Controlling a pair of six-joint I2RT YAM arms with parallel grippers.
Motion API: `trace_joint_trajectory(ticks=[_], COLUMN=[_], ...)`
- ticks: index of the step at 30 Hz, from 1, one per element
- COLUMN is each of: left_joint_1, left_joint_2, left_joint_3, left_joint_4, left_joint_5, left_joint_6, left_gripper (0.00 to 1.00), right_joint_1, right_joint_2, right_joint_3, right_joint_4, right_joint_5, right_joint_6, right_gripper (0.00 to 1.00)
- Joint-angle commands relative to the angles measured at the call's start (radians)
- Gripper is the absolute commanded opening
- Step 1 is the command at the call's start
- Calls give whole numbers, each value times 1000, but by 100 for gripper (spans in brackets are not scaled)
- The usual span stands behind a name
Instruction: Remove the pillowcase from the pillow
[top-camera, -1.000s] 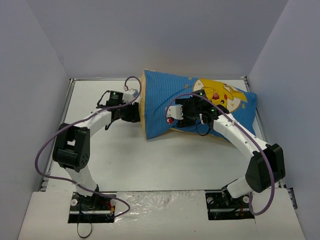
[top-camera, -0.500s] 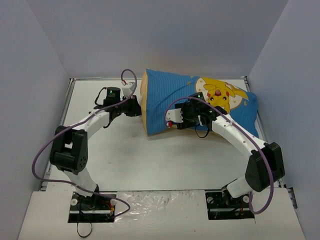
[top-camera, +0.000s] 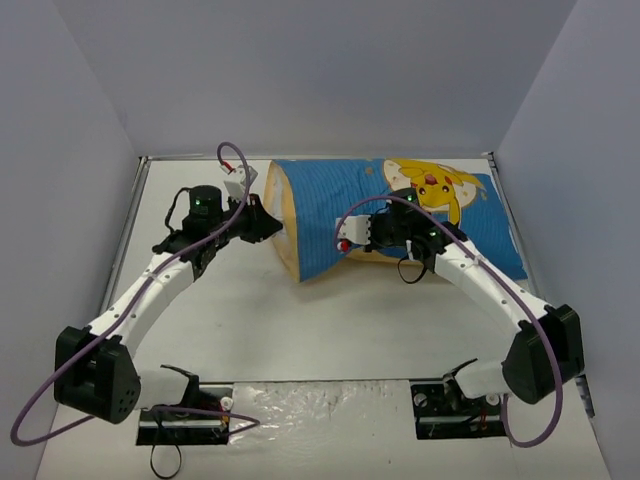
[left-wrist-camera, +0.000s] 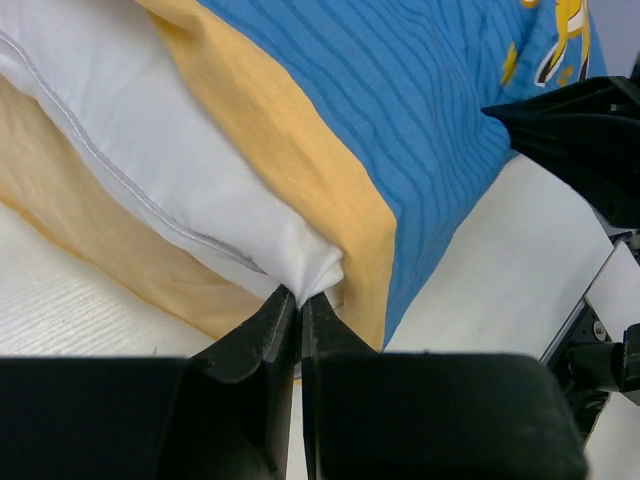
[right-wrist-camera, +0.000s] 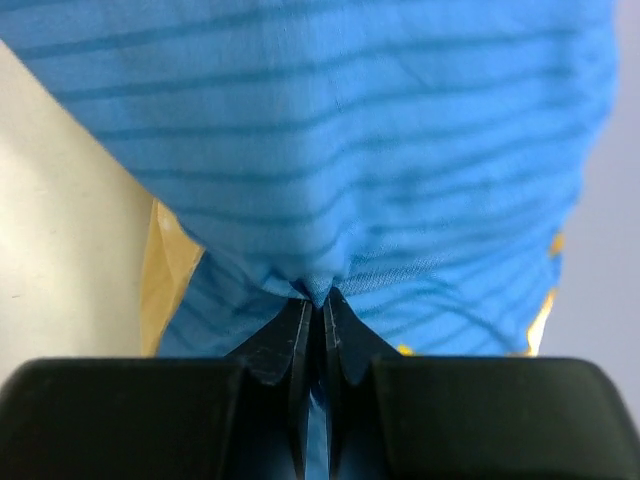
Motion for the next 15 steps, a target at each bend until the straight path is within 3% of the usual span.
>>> trace_joint_trajectory(ticks=[1, 8, 15], left_joint_1=[5, 13, 16], left_joint_2=[-91, -226, -457], left_joint_3=[12, -37, -106], left_joint_4=[21, -26, -48], left_joint_5=[-75, -112, -66], left_joint_6=[-15, -74, -199], left_gripper=[2, 2, 2], right_joint_1=[-69, -286, -351], right_joint_2=[-160, -359, -428], right_joint_3=[-63, -199, -339], right_joint_4=[-32, -87, -113], right_joint_5=[-75, -170, -182], right_joint_6=[68, 25, 17], right_gripper=[0, 0, 0])
